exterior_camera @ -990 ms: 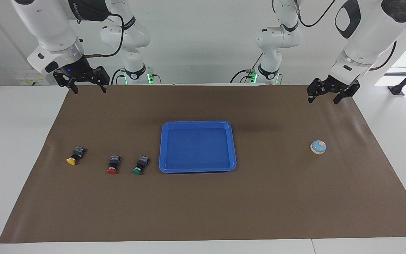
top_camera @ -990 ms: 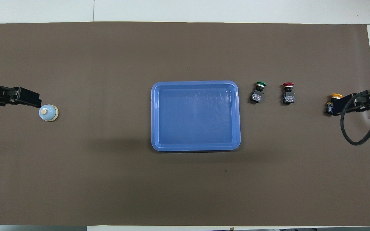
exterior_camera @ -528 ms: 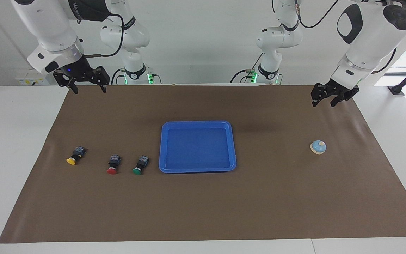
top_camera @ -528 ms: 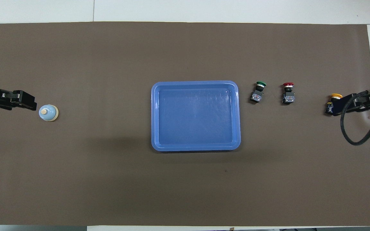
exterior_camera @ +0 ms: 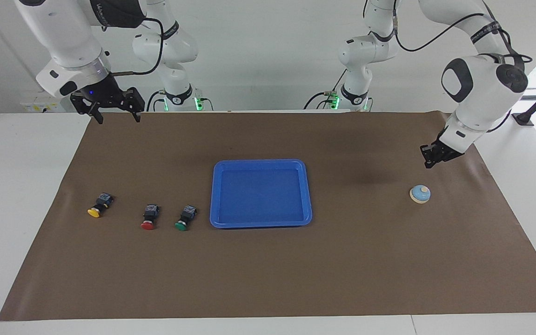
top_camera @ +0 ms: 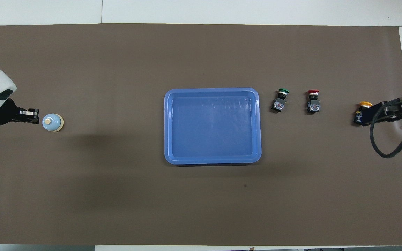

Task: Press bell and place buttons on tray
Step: 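Press down on the bell with the left gripper and lift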

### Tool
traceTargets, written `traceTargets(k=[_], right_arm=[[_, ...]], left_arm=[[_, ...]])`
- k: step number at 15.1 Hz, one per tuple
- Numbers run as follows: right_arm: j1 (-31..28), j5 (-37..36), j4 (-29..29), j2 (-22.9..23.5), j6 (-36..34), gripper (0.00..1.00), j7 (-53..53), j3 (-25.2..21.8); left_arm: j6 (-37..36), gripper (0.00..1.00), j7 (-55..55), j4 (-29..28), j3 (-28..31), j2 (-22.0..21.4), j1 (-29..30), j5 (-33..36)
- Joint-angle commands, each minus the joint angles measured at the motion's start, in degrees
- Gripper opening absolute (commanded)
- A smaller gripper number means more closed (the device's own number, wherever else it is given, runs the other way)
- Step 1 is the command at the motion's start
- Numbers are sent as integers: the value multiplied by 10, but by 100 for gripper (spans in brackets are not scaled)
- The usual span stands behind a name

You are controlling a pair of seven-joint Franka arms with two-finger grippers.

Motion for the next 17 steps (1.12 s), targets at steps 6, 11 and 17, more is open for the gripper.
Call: traceTargets(k=[6, 11, 17], right_arm=[[-6, 11, -13, -10, 4, 100, -8, 1], [-7, 11, -12, -10, 3, 100, -8, 1], [-7, 11, -13, -10, 3, 100, -8, 1]], left_arm=[[137, 0, 17, -60, -1, 53, 25, 1], [174, 0, 23, -63, -1, 88, 30, 24], [-4, 94, 18, 43, -4, 57, 18, 24]])
